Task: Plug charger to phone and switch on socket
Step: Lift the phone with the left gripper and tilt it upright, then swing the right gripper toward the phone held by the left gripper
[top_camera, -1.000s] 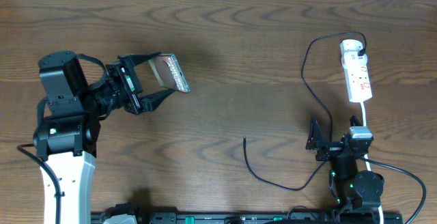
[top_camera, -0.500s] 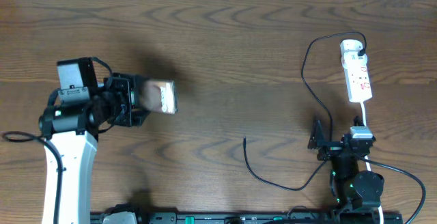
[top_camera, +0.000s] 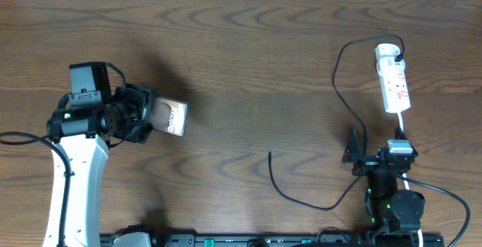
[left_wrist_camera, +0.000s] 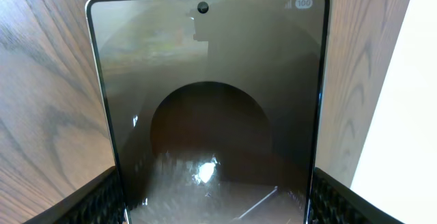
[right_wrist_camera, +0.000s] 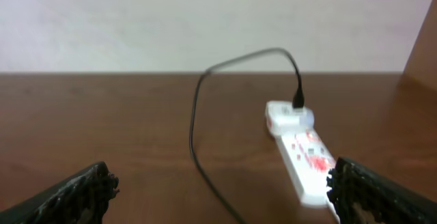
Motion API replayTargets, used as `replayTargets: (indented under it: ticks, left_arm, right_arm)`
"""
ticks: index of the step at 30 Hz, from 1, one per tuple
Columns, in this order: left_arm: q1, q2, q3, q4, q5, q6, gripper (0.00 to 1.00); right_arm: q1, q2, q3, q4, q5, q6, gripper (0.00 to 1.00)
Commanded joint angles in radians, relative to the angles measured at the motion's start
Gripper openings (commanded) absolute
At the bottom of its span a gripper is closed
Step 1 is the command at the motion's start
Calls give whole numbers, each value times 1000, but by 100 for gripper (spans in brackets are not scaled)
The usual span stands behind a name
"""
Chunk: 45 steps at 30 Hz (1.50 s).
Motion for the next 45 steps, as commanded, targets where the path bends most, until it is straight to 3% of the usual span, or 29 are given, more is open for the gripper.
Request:
replayTargets:
  ticks: [1, 7, 14, 19, 23, 26, 30, 37, 42, 45]
  left_arm:
    - [5, -1, 30, 0, -24, 34, 7]
    - [5, -1, 30, 1, -24, 33, 7]
    - [5, -1, 30, 9, -25, 29, 7]
    - [5, -1, 30, 9, -25, 21, 7]
    - [5, -1, 30, 8, -25, -24, 7]
    - [5, -1, 30, 8, -26, -85, 7]
    - [5, -1, 30, 8, -37, -194, 7]
    - [5, 2, 30, 4, -93, -327, 7]
    - [4, 19, 30, -19, -113, -414, 7]
    - [2, 36, 30, -21, -156, -418, 7]
  right_arm:
    - [9, -4, 2, 67, -77, 0, 99]
    - [9, 59, 149, -54, -66, -1, 99]
    - [9, 476, 549, -219, -119, -1, 99]
    - [9, 920, 997, -481, -427, 0, 99]
    - [10, 1283, 1338, -639, -874, 15, 99]
    - [13, 1481, 1458, -587, -1178, 18, 99]
    - [42, 1667, 1479, -376, -1327, 117, 99]
    - [174, 1954, 1479, -94, -1330, 581, 99]
    - [288, 2047, 1479, 8, -1305, 705, 99]
    - [347, 2049, 1479, 13, -1231, 707, 99]
